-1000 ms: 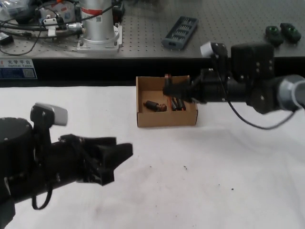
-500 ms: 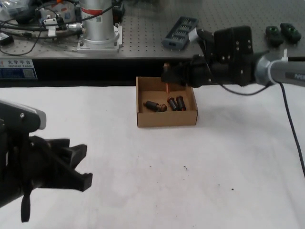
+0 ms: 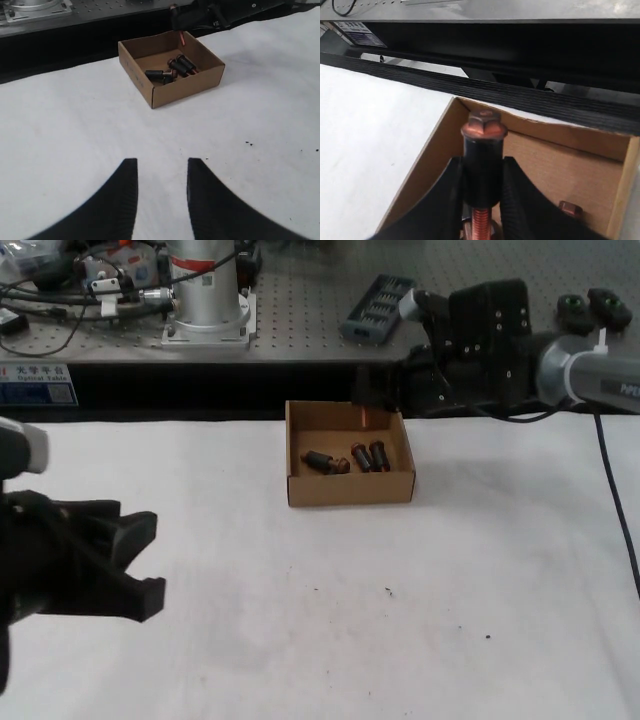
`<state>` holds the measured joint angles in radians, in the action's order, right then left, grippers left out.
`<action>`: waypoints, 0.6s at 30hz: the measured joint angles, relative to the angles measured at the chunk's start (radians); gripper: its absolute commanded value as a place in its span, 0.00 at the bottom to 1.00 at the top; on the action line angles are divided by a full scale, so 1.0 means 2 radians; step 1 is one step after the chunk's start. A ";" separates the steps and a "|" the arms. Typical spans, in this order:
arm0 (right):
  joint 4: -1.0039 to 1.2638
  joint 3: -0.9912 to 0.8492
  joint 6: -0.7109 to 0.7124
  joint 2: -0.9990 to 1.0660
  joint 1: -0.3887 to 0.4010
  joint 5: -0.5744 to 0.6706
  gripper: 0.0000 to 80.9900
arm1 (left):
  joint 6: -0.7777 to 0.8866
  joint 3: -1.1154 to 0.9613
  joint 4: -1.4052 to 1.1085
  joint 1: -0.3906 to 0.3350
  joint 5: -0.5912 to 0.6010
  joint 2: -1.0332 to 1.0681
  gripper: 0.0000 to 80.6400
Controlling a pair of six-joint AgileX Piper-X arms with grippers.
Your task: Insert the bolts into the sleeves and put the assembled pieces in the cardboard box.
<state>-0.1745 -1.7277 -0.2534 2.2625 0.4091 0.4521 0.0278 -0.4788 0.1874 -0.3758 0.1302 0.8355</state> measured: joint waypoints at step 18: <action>-0.110 -0.003 -0.051 -0.006 0.013 0.012 0.46 | 0.090 -0.001 0.110 -0.085 0.057 -0.054 0.29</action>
<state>-0.3938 -1.7332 -0.3548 2.2502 0.4353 0.4753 0.2078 -0.4808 0.4076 -0.5465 0.2450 0.7271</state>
